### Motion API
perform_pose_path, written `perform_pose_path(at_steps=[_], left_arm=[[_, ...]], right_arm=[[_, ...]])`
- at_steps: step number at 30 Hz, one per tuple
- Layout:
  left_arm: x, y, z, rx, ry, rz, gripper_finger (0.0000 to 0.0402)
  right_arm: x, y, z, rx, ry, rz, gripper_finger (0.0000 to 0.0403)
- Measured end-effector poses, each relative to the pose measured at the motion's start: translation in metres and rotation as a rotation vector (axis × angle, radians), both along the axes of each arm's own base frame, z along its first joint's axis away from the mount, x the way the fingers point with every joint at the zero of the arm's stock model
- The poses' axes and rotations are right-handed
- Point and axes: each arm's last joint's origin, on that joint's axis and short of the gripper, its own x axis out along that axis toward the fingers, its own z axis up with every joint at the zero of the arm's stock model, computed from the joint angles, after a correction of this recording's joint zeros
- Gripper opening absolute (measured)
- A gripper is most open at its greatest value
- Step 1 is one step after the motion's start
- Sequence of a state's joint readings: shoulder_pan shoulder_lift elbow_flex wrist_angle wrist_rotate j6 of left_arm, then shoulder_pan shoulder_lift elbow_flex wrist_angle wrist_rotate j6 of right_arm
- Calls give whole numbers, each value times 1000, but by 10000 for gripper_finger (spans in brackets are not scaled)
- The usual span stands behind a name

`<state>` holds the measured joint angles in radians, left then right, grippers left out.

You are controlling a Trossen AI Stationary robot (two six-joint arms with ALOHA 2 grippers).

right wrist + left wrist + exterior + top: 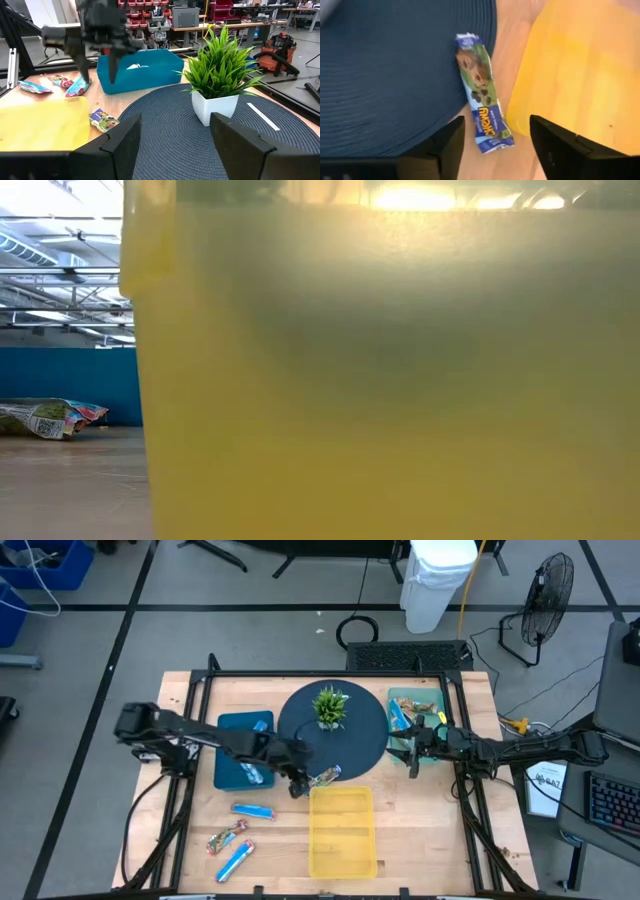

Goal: Pick and place Granola Bars by type
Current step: Put the blue granola bar into the blue bin

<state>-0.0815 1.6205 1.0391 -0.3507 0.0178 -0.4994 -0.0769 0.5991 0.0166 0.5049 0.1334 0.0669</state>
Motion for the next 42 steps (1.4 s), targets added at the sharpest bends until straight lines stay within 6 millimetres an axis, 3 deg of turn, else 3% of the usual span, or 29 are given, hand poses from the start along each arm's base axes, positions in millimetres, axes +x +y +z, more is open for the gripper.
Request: perform_pose_path(at_steps=[6, 14, 24, 34, 42], left_arm=[[18, 0, -26, 0, 76, 0, 257], [24, 1, -49, -5, 140, 20, 249], [24, -3, -50, 8, 142, 8, 241], [30, -7, -76, 15, 194, -14, 241], [26, -7, -71, 19, 202, -13, 226]], right_arm=[[0, 0, 0, 0, 0, -4, 226], [0, 0, 0, 0, 0, -4, 226], [0, 0, 0, 0, 1, -4, 226], [0, -1, -1, -4, 7, -49, 226], [1, -2, -2, -1, 18, -53, 226]])
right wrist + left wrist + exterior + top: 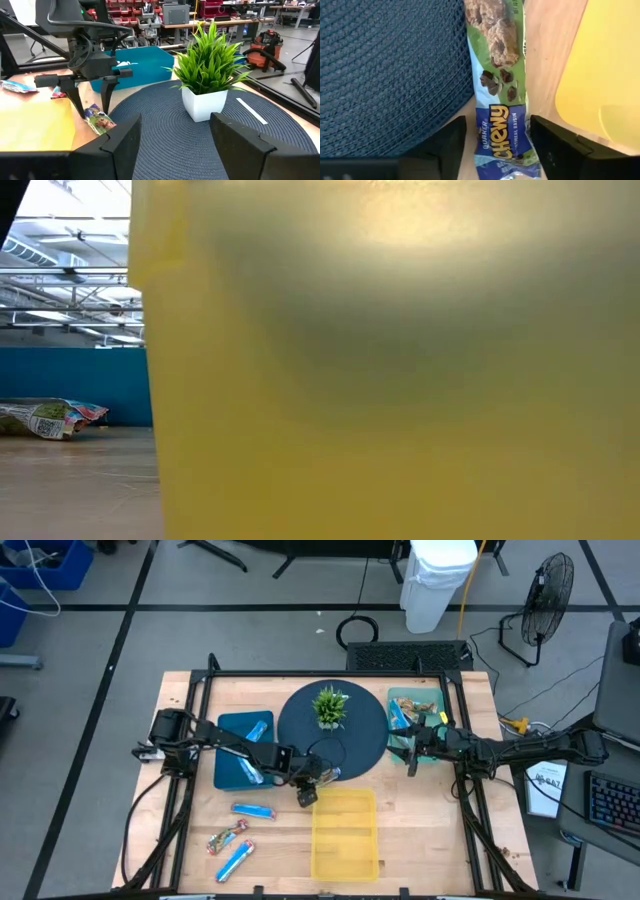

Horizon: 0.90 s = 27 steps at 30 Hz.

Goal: Pick and place Granola Bars by type
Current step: Put the blue granola bar into the blue bin

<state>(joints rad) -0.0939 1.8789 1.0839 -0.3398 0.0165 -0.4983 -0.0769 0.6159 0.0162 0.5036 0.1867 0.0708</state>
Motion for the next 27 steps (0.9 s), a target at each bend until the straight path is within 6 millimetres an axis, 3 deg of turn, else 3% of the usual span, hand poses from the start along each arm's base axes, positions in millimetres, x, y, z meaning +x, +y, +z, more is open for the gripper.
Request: perform_pose_path(at_steps=[3, 10, 16, 27], left_arm=[[-4, -1, 5, -4, 8, -6, 179], [-13, -1, 24, 10, 14, -9, 21], [-27, 2, 51, 95, -9, 55, 19], [-75, -2, 121, 309, -139, 195, 10]], right_arm=[[0, 0, 0, 0, 0, 0, 226], [0, 0, 0, 0, 0, 0, 226], [0, 0, 0, 0, 1, 0, 226], [0, 0, 0, 7, 0, -1, 226]])
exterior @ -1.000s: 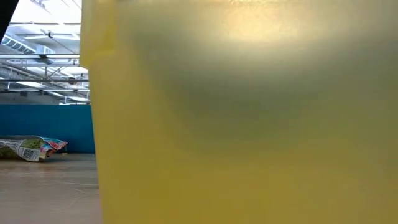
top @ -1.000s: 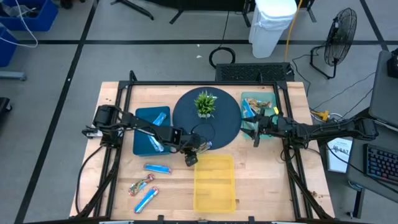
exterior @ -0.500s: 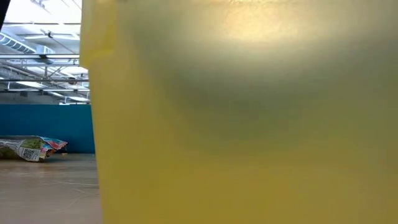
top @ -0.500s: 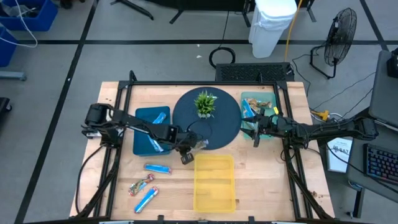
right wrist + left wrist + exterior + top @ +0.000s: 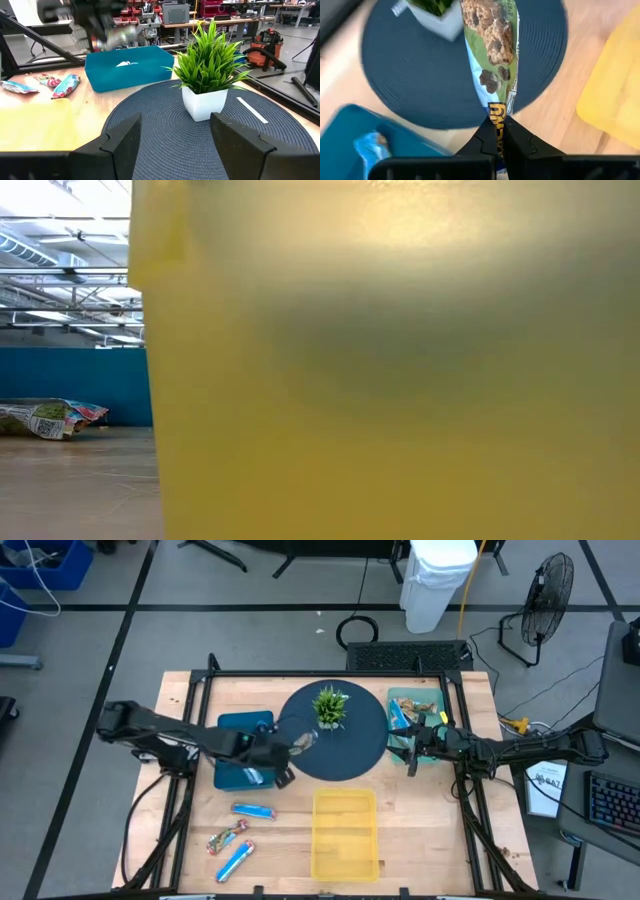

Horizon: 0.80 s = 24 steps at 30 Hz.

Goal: Pick and place Granola Bars by type
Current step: Put the blue granola bar into the blue bin

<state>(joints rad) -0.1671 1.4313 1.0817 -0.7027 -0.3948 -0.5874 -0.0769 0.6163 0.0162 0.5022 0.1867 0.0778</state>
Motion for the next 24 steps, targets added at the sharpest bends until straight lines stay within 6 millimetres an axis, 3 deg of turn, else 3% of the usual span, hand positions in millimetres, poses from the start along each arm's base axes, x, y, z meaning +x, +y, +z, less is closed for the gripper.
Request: perform_pose_path(at_steps=[10, 17, 24], left_arm=[[-33, -22, 38, 151, -145, -44, 10], [-39, -28, 40, 253, -152, -36, 10], [-44, -27, 36, 235, -108, 8, 10]], right_arm=[[0, 0, 0, -16, 4, 6, 226], [-1, -1, 3, 7, -28, -22, 226], [-6, 0, 12, -124, -73, -14, 226]])
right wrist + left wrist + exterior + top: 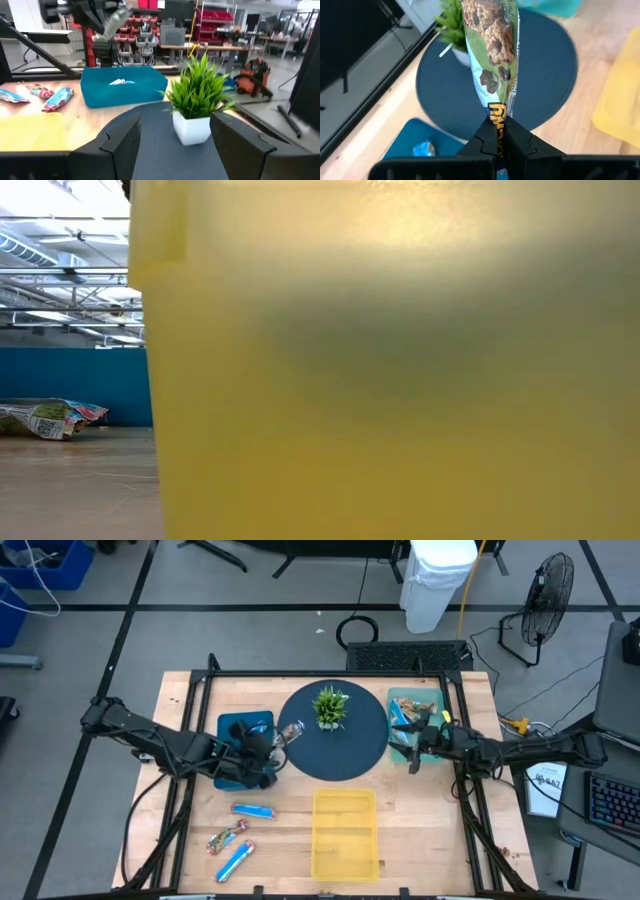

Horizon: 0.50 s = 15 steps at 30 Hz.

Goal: Pick and place Granola Bars by type
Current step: Put the blue granola bar into the blue bin

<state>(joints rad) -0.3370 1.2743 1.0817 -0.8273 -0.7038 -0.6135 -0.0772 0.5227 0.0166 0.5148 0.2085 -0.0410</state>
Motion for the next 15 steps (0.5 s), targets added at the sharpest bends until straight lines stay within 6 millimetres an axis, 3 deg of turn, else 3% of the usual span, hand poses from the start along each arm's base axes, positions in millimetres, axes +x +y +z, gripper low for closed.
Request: perform_pose_path(at_steps=[15], left_arm=[[-18, -5, 3, 30, -22, 34, 10]], right_arm=[[-22, 2, -5, -18, 68, 1, 226]])
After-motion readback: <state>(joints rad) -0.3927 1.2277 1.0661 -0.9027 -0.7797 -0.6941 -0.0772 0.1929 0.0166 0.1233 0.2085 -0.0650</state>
